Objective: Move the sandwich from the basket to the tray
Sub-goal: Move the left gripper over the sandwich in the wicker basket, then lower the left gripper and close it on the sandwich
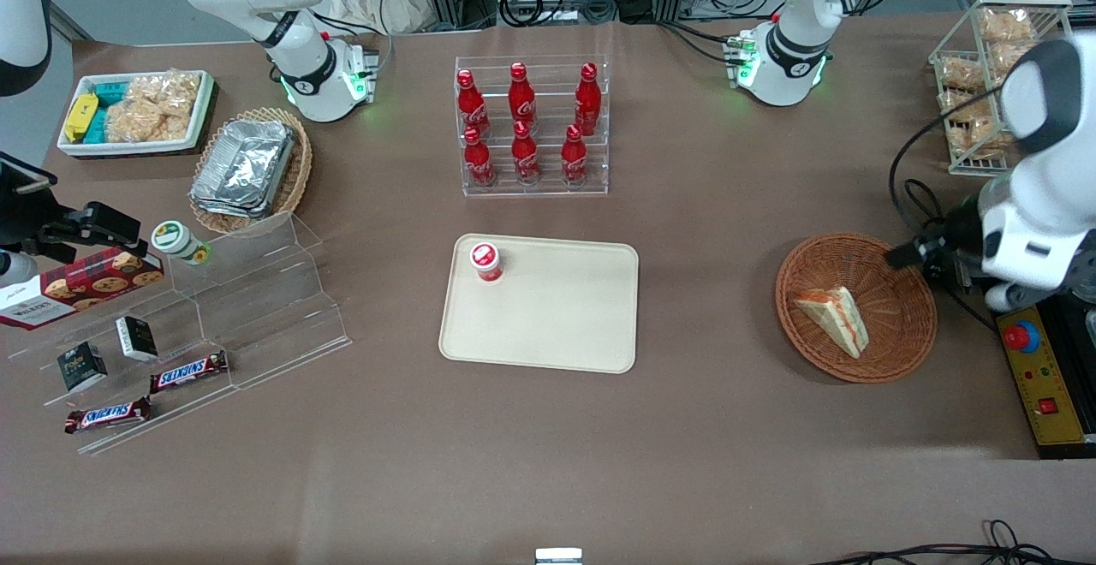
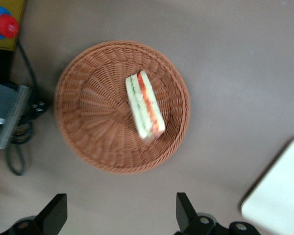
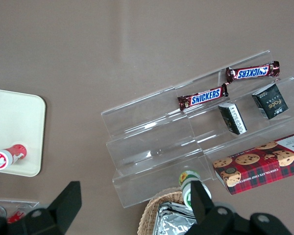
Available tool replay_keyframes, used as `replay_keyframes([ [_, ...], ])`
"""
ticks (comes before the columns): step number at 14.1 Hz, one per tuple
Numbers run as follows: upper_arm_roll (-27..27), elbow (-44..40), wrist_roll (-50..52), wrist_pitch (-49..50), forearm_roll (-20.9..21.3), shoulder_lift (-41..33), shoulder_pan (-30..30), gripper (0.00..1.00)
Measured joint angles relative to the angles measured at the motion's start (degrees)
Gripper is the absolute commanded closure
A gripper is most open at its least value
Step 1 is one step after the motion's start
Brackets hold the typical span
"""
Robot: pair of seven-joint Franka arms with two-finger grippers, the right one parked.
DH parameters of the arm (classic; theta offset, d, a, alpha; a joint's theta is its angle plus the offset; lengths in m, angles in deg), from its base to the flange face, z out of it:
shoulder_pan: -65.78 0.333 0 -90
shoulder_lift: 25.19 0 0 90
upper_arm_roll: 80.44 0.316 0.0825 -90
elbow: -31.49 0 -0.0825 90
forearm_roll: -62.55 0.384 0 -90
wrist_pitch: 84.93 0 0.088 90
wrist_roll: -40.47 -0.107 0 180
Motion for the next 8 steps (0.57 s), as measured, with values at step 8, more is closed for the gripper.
replay_keyframes([
  [8, -0.3, 4.68, 10.41, -19.94, 0.06, 13.74, -0.85, 0.0],
])
